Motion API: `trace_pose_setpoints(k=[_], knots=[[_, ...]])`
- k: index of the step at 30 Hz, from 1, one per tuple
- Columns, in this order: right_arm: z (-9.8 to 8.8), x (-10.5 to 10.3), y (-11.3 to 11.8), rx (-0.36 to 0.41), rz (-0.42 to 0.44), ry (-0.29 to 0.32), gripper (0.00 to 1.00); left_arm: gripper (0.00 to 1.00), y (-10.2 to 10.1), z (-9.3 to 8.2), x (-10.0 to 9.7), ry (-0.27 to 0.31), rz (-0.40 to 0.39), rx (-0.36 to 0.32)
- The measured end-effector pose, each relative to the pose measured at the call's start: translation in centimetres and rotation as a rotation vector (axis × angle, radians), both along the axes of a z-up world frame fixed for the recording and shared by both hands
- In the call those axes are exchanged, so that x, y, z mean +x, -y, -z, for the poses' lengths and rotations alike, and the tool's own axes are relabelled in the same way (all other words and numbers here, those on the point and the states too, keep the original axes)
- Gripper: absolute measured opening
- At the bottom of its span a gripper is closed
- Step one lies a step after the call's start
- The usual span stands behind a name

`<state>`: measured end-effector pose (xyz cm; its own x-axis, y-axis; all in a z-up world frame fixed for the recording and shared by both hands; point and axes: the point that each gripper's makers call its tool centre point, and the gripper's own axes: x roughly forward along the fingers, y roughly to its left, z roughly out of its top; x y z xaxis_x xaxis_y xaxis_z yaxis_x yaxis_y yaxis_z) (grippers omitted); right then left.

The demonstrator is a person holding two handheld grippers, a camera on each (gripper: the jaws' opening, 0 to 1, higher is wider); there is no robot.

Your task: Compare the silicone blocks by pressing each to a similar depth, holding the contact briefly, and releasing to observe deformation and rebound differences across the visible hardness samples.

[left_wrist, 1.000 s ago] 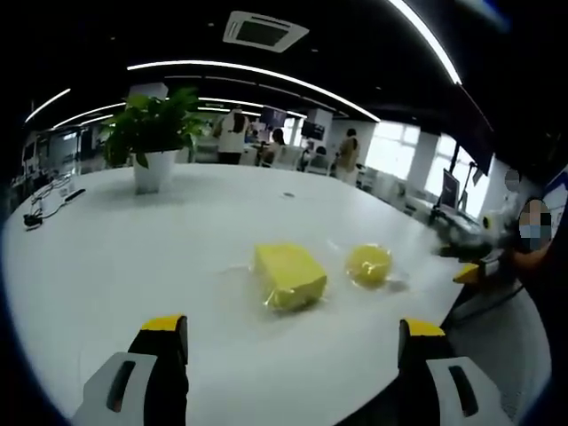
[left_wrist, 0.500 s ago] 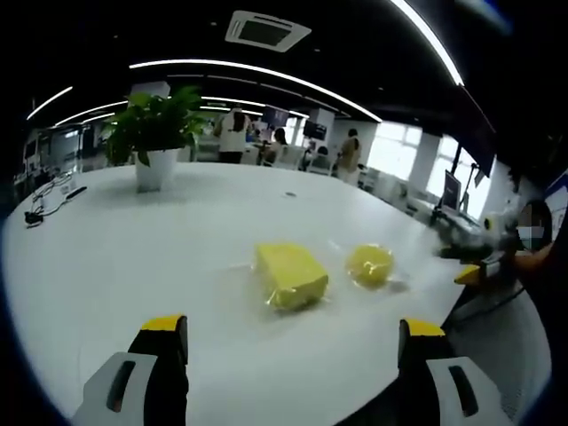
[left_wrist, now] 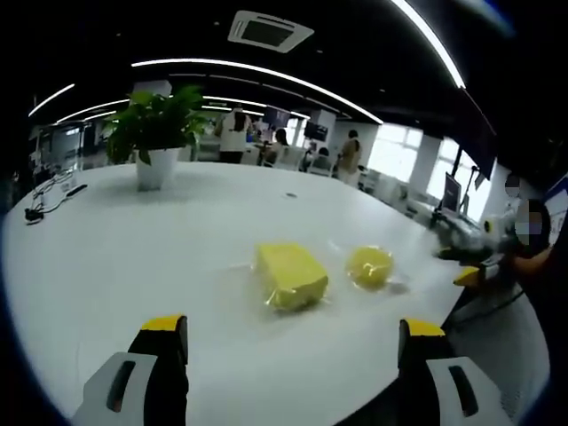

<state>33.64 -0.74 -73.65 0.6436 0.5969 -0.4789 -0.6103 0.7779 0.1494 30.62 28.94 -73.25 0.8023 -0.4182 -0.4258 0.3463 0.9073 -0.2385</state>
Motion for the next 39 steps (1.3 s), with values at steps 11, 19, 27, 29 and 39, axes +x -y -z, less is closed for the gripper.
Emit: trace_pose_setpoints(k=[11, 19, 27, 29, 39], knots=[[0.1, 0.1, 0.1, -0.006, -0.007, 0.012, 0.96, 1.0, 0.7, 0.1, 0.0, -0.012, 0.025, -0.008], [-0.8, 0.4, 0.2, 0.04, 0.009, 0.035, 0.96, 1.0, 1.4, 0.7, -0.3, -0.088, 0.081, 0.041], [-0.6, 0.4, 0.3, 0.033, 0.015, 0.027, 0.96, 1.0, -0.2, -0.9, 2.8, -0.158, 0.005, -0.145], [-0.6, 0.4, 0.4, 0.03, 0.017, 0.028, 0.96, 1.0, -0.6, -0.7, 3.7, -0.19, -0.012, -0.179], [-0.7, 0.3, 0.4, 0.032, 0.023, 0.027, 0.96, 1.0, -0.2, -1.1, 6.9, -0.272, -0.024, -0.271]])
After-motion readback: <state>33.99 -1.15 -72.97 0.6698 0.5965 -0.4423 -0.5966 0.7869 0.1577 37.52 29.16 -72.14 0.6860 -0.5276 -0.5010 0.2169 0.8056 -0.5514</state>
